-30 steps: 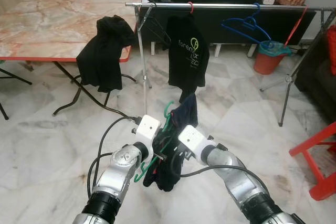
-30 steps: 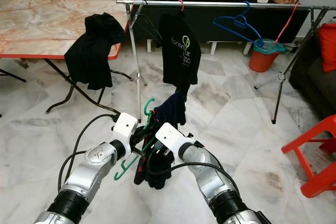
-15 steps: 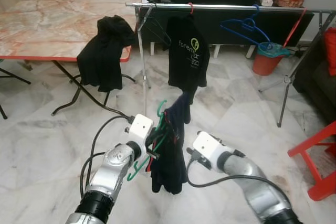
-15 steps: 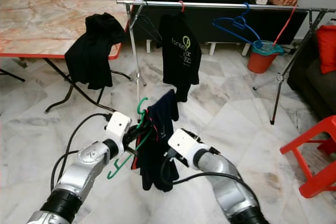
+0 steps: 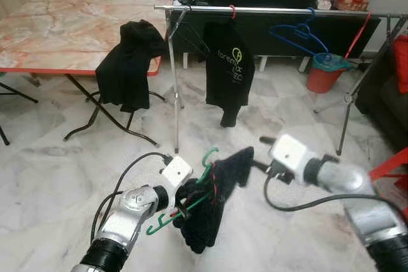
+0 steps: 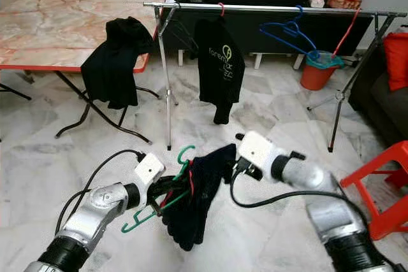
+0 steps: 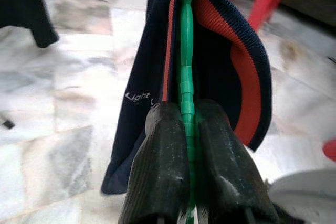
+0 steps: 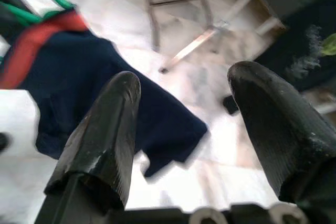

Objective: Hang hanger

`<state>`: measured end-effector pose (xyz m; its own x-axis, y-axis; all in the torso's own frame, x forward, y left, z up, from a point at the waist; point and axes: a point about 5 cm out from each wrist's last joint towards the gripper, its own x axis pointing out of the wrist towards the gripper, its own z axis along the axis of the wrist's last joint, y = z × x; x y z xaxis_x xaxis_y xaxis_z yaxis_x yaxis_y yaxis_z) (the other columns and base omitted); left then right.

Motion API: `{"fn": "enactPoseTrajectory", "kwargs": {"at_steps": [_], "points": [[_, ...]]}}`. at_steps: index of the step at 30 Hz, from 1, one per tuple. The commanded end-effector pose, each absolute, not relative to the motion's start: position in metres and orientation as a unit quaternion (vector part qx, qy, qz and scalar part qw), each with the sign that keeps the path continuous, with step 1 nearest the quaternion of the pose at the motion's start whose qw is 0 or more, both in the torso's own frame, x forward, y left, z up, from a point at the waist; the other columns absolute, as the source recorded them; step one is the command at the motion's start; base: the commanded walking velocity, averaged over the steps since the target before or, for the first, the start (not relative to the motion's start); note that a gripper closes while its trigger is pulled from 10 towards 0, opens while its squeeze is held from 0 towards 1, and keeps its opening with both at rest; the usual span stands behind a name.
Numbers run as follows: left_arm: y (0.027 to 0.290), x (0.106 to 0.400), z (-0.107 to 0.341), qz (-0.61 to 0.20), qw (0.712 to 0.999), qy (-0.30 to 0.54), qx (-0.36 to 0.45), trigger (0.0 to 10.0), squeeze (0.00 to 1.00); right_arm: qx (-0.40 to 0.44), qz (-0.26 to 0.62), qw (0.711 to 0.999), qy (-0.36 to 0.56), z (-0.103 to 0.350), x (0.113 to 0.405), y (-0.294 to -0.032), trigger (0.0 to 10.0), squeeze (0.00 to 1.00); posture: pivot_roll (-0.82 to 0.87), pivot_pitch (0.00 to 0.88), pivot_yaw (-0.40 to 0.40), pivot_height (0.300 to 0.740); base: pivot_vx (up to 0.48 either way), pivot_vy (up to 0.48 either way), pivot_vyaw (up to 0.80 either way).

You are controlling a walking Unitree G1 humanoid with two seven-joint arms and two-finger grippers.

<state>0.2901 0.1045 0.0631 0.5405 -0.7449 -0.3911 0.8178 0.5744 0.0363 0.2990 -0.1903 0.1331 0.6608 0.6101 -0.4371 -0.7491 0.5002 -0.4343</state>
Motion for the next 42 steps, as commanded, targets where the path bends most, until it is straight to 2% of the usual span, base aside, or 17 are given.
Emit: {"fn": "enactPoseTrajectory", "kwargs": {"at_steps": [1,7,12,17,21,26,42], "points": [[0.094,0.285,0.076,-0.506,0.843,0.142,0.112,10.0,0.0,-0.297,0.448,0.833,0.13,0.128,0.296,-0.193,10.0,0.0,-0.12,0.0,-0.037,0.74,0.0,0.0,0.0],[0.095,0.279,0.078,-0.56,0.805,0.153,0.122,10.0,0.0,-0.26,0.526,0.791,0.174,0.121,0.287,-0.2,10.0,0.0,-0.11,0.0,-0.033,0.74,0.0,0.0,0.0],[0.096,0.276,0.083,-0.593,0.78,0.156,0.124,10.0,0.0,-0.267,0.551,0.763,0.205,0.113,0.283,-0.209,10.0,0.0,-0.11,0.0,-0.03,0.74,0.0,0.0,0.0],[0.098,0.273,0.085,-0.615,0.761,0.166,0.123,10.0,0.0,-0.259,0.565,0.748,0.231,0.106,0.28,-0.216,10.0,0.0,-0.11,0.0,-0.027,0.74,0.0,0.0,0.0],[0.099,0.273,0.086,-0.619,0.757,0.168,0.124,10.0,0.0,-0.258,0.567,0.746,0.236,0.105,0.28,-0.22,10.0,0.0,-0.11,0.0,-0.026,0.74,0.0,0.0,0.0],[0.098,0.268,0.09,-0.642,0.738,0.172,0.117,10.0,0.0,-0.271,0.552,0.748,0.25,0.1,0.283,-0.23,10.0,0.0,-0.11,0.0,-0.025,0.74,0.0,0.0,0.0],[0.097,0.265,0.094,-0.662,0.717,0.181,0.12,10.0,0.0,-0.181,0.604,0.738,0.242,0.089,0.282,-0.216,10.0,0.0,-0.1,0.0,-0.031,0.74,0.0,0.0,0.0]]}}
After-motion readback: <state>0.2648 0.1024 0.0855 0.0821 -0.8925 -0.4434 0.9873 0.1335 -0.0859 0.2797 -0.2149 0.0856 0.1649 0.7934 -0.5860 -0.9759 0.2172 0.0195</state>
